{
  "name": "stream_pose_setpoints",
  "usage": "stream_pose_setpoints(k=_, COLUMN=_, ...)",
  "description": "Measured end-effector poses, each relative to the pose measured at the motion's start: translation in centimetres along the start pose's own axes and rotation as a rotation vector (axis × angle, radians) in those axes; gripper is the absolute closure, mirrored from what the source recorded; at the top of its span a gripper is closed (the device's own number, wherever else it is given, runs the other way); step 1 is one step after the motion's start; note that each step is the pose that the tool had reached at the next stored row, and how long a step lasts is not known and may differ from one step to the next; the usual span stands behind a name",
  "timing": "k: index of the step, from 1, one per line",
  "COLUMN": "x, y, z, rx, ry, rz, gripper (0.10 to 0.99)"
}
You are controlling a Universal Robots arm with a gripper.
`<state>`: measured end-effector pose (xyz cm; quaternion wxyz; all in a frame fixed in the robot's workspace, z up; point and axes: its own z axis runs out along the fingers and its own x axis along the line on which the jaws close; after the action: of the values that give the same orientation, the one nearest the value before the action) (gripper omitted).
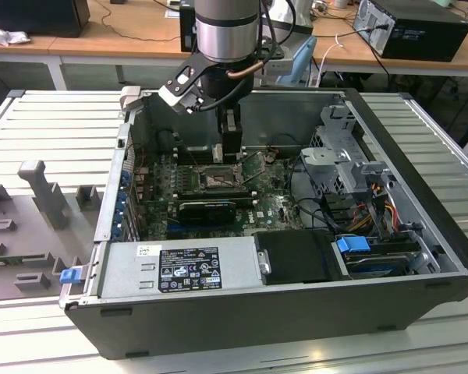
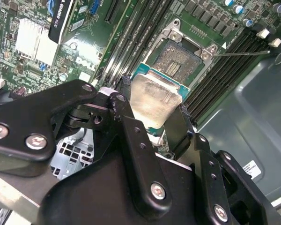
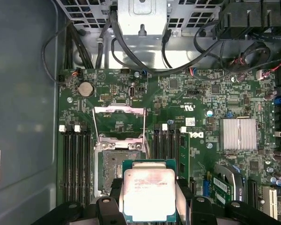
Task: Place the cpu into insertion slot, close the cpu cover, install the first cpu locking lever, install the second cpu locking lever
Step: 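Place the cpu into insertion slot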
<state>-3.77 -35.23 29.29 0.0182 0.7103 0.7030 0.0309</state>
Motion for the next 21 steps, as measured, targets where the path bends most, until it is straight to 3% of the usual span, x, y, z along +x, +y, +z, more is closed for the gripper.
stream_pose_setpoints(k=4, x=-0.01, y=-0.05, z=0.73, rx=0.000, ry=-0.0011, rz=0.000, gripper=0.557)
stream_pose_setpoints(k=14, x=-0.01, y=-0.15, z=1.69, rx=-0.004, ry=-0.0016, rz=0.001, gripper=0.557)
stream_pose_setpoints(k=21, x=0.01, y=-0.24, z=2.45, rx=-0.004, ry=0.0030, rz=0.001, gripper=0.557)
